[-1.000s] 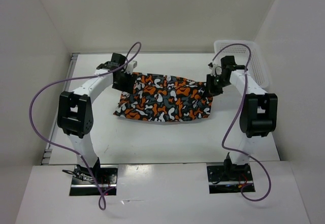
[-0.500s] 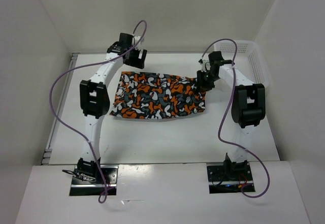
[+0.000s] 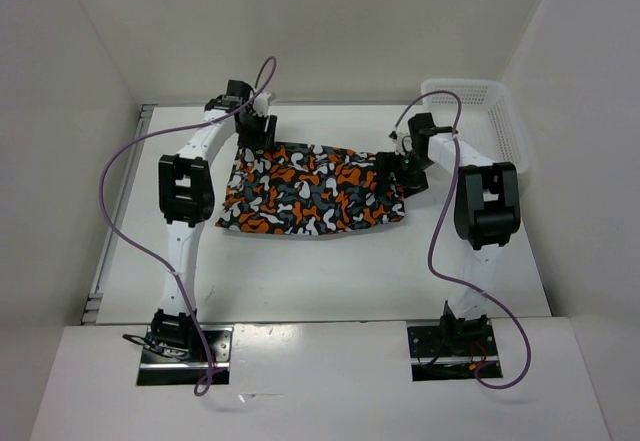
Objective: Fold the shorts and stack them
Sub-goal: Fold the shorts
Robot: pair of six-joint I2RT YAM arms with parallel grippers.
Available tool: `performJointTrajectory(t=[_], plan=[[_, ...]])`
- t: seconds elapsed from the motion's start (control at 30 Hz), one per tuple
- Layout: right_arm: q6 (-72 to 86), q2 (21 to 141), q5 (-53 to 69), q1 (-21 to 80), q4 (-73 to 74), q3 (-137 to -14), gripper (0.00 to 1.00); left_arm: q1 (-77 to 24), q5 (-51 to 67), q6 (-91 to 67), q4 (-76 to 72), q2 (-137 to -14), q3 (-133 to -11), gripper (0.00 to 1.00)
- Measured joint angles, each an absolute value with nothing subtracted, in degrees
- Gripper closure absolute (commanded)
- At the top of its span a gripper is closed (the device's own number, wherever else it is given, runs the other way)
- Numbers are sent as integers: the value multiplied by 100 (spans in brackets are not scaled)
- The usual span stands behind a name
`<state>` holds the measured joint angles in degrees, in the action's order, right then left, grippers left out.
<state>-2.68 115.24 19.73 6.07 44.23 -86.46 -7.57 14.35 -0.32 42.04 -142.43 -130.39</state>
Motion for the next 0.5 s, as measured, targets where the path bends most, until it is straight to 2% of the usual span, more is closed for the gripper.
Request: performJointTrajectory(t=[0.13, 0.17, 0.27, 0.3, 0.4, 0.5], plan=[[-283, 11524, 2045, 582, 4484, -8342, 0, -790, 1870, -32, 4265, -14261, -12925, 50], [-287, 11524, 2056, 582, 4499, -8311, 0, -803, 1942, -34, 4259, -14271, -12925, 59], [-290, 11524, 2080, 580, 4508, -8311, 0, -823, 2047, -34, 4250, -14311, -12925, 73], [-290, 11526, 2082, 580, 4510, -8318, 0, -823, 2067, -23, 4254, -14320, -12925, 83], [-290, 11561, 2088, 574, 4504, -8326, 0, -823, 2071, -40, 4252, -14293, -12925, 100], [-283, 11642, 2132, 574, 4506, -8412, 0, -816, 1927, -21, 4217, -14129, -12877, 100]])
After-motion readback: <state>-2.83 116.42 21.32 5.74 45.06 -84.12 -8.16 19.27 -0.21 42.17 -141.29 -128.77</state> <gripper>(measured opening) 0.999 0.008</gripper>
